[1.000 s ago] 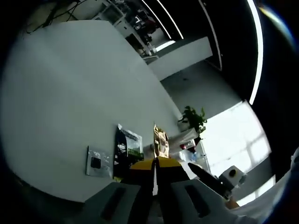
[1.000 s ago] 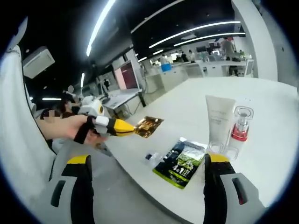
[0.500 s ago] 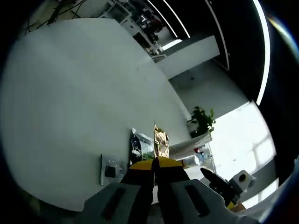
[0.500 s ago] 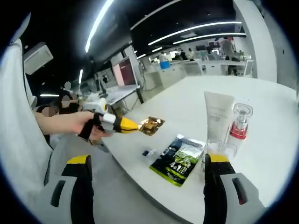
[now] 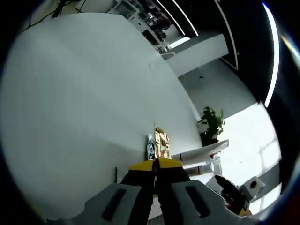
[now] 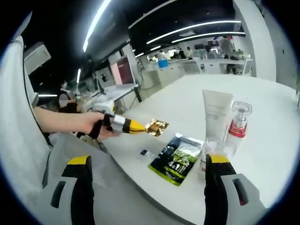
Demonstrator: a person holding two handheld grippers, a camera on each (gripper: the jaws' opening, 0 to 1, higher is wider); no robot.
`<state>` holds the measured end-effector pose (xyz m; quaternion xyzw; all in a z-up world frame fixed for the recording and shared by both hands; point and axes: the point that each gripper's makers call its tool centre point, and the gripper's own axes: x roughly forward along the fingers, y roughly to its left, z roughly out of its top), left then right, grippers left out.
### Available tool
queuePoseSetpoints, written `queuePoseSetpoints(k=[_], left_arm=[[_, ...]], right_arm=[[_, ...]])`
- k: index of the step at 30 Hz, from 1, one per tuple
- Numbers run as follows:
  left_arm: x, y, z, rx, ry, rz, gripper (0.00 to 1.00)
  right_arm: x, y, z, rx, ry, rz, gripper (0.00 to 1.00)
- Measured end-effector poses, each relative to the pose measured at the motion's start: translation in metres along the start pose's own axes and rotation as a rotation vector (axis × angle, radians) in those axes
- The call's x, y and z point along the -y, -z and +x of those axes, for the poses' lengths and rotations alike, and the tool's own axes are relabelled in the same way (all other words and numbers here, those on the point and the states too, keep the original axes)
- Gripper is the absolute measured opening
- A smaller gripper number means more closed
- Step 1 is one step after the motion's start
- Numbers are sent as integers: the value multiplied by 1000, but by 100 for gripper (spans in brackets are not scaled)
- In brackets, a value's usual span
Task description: Arrange the skincare products in the storage area until every visible bottle or jar stands upright without overlapping.
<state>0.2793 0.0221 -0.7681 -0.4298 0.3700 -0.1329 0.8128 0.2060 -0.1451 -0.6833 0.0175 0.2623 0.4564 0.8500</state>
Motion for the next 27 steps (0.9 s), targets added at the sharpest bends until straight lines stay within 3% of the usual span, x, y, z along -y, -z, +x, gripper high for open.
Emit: queuePoseSetpoints(k=[15,27], left_arm=[[-30,4,21,-41,-90,-2,0],[-42,6,30,-60,-119,2,0]], right_arm=[[3,2,1,-10,10,16,99],[4,4,1,-17,14,22,99]])
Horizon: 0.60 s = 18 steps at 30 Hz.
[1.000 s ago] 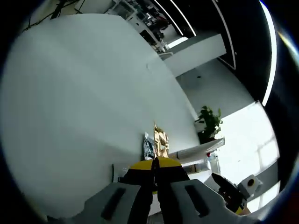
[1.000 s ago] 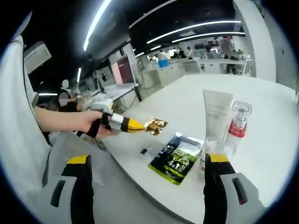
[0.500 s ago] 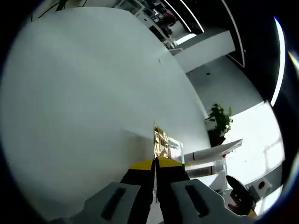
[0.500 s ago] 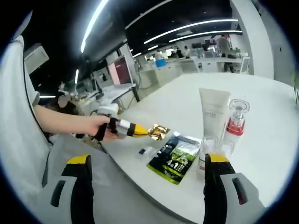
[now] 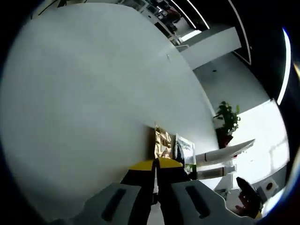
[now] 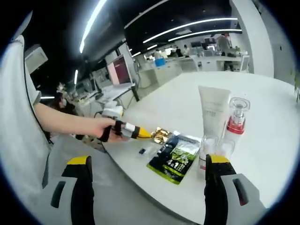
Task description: Arrange the skincare products in the storage area until every visible bottle or jar stands upright without overlapping.
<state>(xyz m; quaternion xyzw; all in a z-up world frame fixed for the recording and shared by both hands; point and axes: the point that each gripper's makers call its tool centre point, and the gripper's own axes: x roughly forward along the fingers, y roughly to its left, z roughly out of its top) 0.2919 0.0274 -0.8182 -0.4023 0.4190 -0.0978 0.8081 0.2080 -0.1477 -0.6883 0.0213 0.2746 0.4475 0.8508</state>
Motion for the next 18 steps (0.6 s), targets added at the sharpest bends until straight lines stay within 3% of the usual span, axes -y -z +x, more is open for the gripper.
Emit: queuePoseSetpoints(k=[18], left_arm=[[-3,-1,0,1,-42,91,0]], right_arm=[[-1,2,1,-11,-1,7,99]])
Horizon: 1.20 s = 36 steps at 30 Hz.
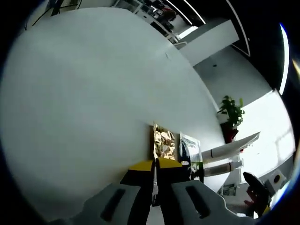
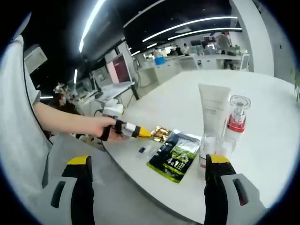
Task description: Arrange the skincare products in the storage area until every visible bottle or jar stands upright without overlapping.
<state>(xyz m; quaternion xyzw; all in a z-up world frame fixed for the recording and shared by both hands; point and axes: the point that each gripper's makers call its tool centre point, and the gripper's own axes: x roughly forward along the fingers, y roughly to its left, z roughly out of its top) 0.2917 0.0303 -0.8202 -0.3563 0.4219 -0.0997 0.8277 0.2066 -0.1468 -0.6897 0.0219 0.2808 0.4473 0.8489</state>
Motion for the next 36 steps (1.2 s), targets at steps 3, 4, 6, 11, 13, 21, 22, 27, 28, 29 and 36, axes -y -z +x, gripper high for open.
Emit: queuePoseSetpoints(k=[3,4,6,11,13,21,22,27,28,29,36], left_arm=[[5,1,-2,-10,-9,49,0],[4,1,-2,-13,-14,62,0],[8,1,-4,-16,-17,94,0],[6,0,-3,-29,-39,158,1],[2,-2,-2,-30,-51,183,3],[13,-23,6,-16,-110,549,8],[15,-27,9,-14,-118,602,10],[28,-30,25,-24,-117,702,16],[29,-31,28,-28,-121,717,18],[27,-32,32,-37,-128,742,20],[24,-29,44,-108,-154,884,28]], right_arm=[[0,1,0,-4,-2,1,99],[0,1,0,-5,-1,1,99],[-1,1,0,-5,-1,0,99],[0,0,0,-3,0,1,99],[0,0,0,-3,0,1,99],[0,1,0,-6,-1,2,99],[0,1,0,-5,-1,2,99],[1,1,0,-5,1,4,99],[1,1,0,-5,2,4,99],[1,1,0,-3,3,4,99],[2,1,0,-2,7,5,99]])
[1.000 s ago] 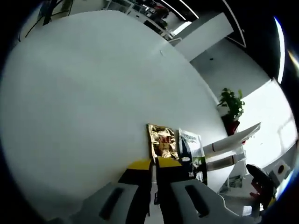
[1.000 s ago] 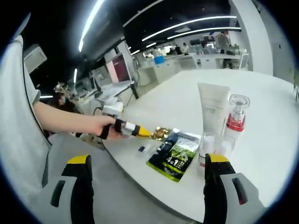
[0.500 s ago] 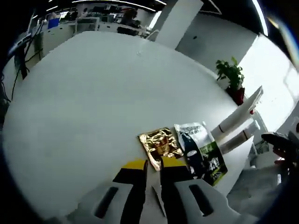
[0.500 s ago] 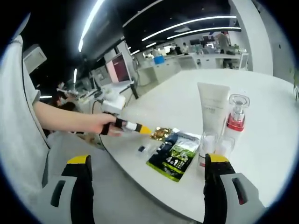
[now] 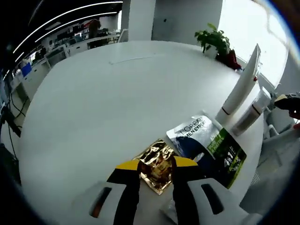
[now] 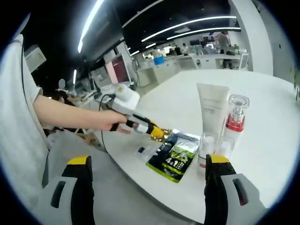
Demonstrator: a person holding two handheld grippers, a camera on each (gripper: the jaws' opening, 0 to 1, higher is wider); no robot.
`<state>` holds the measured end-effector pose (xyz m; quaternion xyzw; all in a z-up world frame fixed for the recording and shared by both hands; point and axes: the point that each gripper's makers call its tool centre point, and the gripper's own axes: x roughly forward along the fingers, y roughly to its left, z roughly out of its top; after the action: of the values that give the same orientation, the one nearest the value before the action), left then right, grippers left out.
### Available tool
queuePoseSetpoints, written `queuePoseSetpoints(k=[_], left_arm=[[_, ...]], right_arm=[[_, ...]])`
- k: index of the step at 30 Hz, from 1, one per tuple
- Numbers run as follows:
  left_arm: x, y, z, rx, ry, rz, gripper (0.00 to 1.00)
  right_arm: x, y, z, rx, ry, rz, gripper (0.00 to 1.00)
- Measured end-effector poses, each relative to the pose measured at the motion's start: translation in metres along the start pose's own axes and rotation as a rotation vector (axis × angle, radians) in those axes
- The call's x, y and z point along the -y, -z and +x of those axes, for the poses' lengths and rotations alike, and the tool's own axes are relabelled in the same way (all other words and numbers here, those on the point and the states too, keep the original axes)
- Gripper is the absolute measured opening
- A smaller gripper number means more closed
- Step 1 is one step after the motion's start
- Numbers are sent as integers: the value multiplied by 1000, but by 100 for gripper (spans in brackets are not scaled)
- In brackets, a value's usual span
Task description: Arrange the skincare products in the storage area until every visible bottle or jar stands upright without overlapping.
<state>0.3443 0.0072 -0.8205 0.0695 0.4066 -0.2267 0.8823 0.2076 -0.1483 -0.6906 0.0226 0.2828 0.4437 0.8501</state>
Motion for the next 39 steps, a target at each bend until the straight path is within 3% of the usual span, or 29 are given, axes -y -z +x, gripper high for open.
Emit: queuePoseSetpoints(k=[3,6,19,29,32,39], left_arm=[[0,5,4,-22,2,39,29],[3,2,4,-28,-7,139,30],[1,7,1,-43,48,221,31],[-3,8,1,-48,58,219,31],[-1,8,-1,-51,68,204,37],[3,0,-8,-26,73,190,37]], right_arm=[[0,0,0,-1,1,-1,99],[1,0,0,-1,2,1,99],[2,4,5,-13,-2,1,99],[1,3,4,-10,-1,-2,99],[1,3,4,-8,-1,-2,99],[1,3,4,-9,2,-6,99]])
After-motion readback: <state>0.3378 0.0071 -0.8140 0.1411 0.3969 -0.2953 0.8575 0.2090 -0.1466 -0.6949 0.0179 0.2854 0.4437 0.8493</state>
